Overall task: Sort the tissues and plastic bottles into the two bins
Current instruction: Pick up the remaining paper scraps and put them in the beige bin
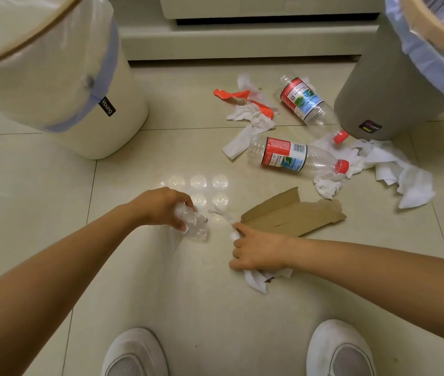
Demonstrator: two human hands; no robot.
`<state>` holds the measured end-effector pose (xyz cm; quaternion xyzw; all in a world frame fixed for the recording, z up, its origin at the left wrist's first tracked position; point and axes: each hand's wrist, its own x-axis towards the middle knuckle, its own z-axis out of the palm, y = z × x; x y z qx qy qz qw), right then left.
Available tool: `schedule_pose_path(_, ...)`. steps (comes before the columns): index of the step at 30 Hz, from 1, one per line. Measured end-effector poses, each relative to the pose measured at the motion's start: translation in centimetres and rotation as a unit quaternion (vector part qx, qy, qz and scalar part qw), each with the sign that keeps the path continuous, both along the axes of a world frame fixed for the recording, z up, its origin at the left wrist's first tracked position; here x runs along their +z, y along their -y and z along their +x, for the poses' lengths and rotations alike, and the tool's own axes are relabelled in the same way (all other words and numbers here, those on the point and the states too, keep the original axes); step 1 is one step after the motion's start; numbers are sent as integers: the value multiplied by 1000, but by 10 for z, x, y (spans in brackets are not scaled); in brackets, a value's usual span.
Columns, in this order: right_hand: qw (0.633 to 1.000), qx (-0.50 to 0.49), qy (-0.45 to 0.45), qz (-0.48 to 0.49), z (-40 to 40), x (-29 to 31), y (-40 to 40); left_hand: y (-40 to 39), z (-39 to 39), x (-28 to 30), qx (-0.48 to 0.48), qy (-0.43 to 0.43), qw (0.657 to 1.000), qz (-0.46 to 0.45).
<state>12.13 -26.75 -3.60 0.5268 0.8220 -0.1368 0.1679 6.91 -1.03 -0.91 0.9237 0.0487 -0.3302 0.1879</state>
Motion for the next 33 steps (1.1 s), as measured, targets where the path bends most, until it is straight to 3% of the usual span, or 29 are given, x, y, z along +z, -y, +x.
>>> schedule_pose_path(2, 999, -22, -25, 12, 3, -3, 5, 0, 0, 2, 2, 6, 1000, 1)
schedule_pose_path(4, 986, -114, -122, 22, 8, -6, 8, -1, 1, 5, 9, 11, 1000, 1)
schedule_pose_path(6, 929, -274, -245, 44, 17, 1, 6, -3, 1, 6, 15, 11, 1000, -2)
schedule_pose_path(7, 877, -369, -302, 56, 22, 7, 4, -5, 1, 6, 17, 10, 1000, -5)
schedule_pose_path(9, 736, -538, -403, 85, 32, 22, -6, -7, 0, 6, 22, 10, 1000, -9)
schedule_pose_path(12, 533, -684, -483, 123, 47, 34, -22, -9, -2, 5, 28, 10, 999, -17)
schedule_pose_path(14, 461, -729, -481, 157, 54, 31, -33, -9, -2, 5, 30, 10, 999, -19)
schedule_pose_path(15, 453, -738, -467, 179, 55, 30, -38, -9, -2, 5, 30, 11, 999, -21)
schedule_pose_path(16, 471, -736, -444, 199, 55, 28, -42, -9, -2, 4, 30, 12, 999, -21)
schedule_pose_path(17, 514, -718, -420, 210, 53, 27, -45, -9, -1, 5, 33, 13, 999, -21)
schedule_pose_path(21, 804, -507, -292, 107, 40, 15, -45, -9, -1, 5, 33, 13, 999, -10)
schedule_pose_path(23, 906, -378, -189, 20, 37, 8, -40, -10, -3, 4, 25, 10, 1000, -5)
schedule_pose_path(25, 941, -299, -144, -63, 37, 4, -33, -10, -6, 2, 24, 10, 1000, -2)
schedule_pose_path(27, 945, -279, -135, -103, 38, 4, -25, -12, -9, 1, 23, 11, 1000, -2)
schedule_pose_path(33, 978, -171, -54, -108, 27, -4, -6, -16, -14, -2, 26, 1, 1000, -10)
